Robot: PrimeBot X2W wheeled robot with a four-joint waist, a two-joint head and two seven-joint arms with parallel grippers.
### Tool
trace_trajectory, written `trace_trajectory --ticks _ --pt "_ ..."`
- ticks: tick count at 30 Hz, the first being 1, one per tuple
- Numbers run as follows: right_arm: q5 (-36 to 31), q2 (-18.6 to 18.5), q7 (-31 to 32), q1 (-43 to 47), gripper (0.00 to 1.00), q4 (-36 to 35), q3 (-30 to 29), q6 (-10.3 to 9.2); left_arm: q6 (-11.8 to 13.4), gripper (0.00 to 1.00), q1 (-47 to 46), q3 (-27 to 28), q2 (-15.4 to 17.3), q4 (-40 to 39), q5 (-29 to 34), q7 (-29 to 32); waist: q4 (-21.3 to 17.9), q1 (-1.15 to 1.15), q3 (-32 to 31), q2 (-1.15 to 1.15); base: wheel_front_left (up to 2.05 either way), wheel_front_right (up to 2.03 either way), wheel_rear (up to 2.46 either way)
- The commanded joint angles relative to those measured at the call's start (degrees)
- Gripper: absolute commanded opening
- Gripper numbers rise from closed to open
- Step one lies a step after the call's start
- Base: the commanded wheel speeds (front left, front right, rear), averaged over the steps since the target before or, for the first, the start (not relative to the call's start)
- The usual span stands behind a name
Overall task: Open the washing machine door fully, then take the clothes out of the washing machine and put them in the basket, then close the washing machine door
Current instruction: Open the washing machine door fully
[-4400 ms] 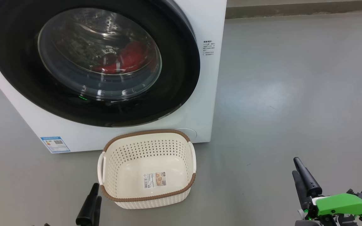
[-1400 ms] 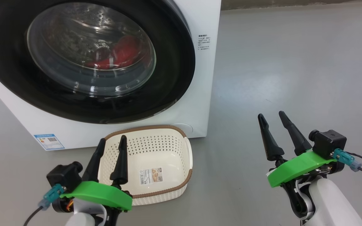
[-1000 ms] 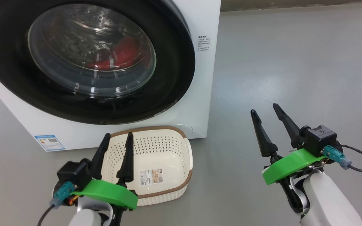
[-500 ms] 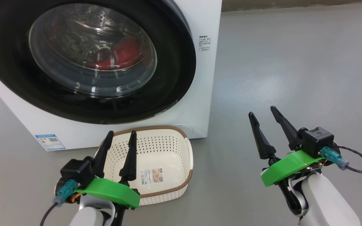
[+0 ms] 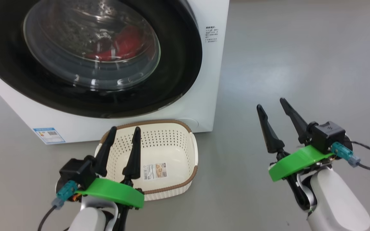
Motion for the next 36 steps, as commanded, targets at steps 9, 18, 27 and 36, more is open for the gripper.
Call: trace_trajectory --ticks 9,18,27,36 --pt "-1.09 0.16 -0.52 -6.78 0.0 -2.97 0.01 -0.03 0.29 1.0 -4.12 1.41 1.02 -7.3 0.82 -0.7 1.1 0.0 5.58 0.0 0.0 0.0 0.0" --pt "15.66 0.16 -0.52 -12.67 0.0 -2.32 -0.43 -0.03 0.81 1.0 -5.97 0.01 1.02 -11.46 1.67 -0.7 2.62 0.0 11.07 0.0 0.0 0.0 0.0" --pt "29.47 -2.06 0.28 -18.42 0.0 -3.53 0.84 -0.03 1.17 1.0 -6.91 -0.13 1.02 -13.65 2.5 -0.7 4.26 0.0 15.89 0.0 0.0 0.0 0.0" --pt "46.65 -5.76 6.19 -23.85 0.0 -6.76 1.75 -0.03 1.21 1.0 -8.05 0.04 1.02 -14.7 3.49 -0.7 5.67 0.0 20.92 0.0 0.0 0.0 0.0"
